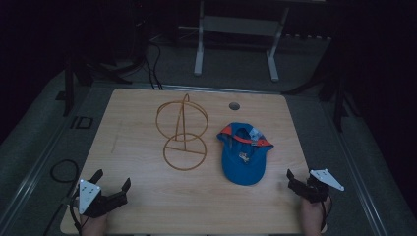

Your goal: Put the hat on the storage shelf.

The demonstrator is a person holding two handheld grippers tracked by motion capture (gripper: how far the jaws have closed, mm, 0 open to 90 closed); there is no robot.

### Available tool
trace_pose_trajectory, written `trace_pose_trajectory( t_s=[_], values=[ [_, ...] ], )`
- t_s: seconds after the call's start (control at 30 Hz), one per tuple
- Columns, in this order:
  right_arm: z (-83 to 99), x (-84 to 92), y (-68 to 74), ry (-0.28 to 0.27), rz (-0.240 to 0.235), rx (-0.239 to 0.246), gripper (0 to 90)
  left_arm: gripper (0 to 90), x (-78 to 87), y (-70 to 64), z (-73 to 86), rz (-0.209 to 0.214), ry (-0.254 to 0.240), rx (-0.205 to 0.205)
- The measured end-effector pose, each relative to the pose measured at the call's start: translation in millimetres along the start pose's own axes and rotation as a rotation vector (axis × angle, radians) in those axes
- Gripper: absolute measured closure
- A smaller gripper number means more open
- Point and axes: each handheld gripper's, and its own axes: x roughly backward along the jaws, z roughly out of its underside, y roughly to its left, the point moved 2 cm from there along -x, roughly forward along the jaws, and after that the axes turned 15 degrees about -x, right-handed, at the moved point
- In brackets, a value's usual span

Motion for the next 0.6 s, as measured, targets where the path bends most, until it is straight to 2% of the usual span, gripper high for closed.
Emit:
trace_pose_trajectory(
  t_s=[0.13, 0.17, 0.2, 0.3, 0.4, 0.53, 0.6],
  values=[
    [0.0, -0.1, 0.1, 0.004, -0.011, 0.005, 13.2, 2.0, 0.0, -0.3, 0.1, 0.001, -0.001, 0.003],
    [0.0, -0.3, 0.3, 0.006, -0.021, 0.011, 13.2, 2.0, -0.3, -1.2, -0.3, 0.003, 0.001, -0.003],
    [-0.1, -0.6, 1.3, 0.011, -0.050, 0.016, 13.4, 2.0, -0.2, -1.8, -0.7, 0.000, 0.000, -0.003],
    [-2.6, -1.8, 4.7, 0.032, -0.086, 0.038, 13.6, 2.0, 0.6, -2.9, -3.3, -0.003, -0.030, 0.009],
    [-7.0, -1.4, 8.7, 0.050, -0.126, 0.027, 13.5, 2.0, 0.1, -4.7, -4.2, 0.016, -0.046, 0.025],
    [-16.6, 1.2, 13.7, 0.060, -0.146, 0.039, 13.5, 2.0, -0.1, -7.7, -5.9, 0.030, -0.054, 0.022],
    [-23.5, 2.6, 17.1, 0.048, -0.164, 0.047, 13.5, 2.0, -0.5, -9.3, -6.2, 0.038, -0.046, 0.016]
  ],
)
